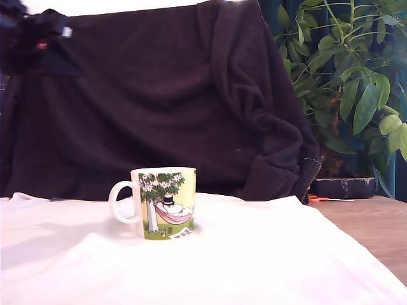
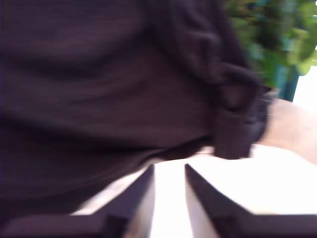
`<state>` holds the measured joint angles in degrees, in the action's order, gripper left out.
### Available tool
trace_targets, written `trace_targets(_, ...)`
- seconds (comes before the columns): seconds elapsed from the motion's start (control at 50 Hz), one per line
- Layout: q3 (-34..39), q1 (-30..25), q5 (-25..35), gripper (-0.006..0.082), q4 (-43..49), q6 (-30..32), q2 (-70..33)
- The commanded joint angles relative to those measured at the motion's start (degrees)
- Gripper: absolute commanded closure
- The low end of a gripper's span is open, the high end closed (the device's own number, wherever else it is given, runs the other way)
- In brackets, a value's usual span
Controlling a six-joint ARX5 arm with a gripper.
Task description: Pick the blue coffee capsule and place it inside the green coffee cup
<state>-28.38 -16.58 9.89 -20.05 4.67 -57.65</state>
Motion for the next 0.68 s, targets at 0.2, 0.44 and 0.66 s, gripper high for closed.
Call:
trace_targets(0.2,-0.15,8.39,-0.09,0.0784,5.66,-0.85,3.61)
trace_targets(0.44,-0.15,11.82,-0.09,0.0784,9.42,-1.73,7.02)
trace_targets(0.66,-0.15,12.07,-0.09,0.0784,10.97,-1.7,8.28)
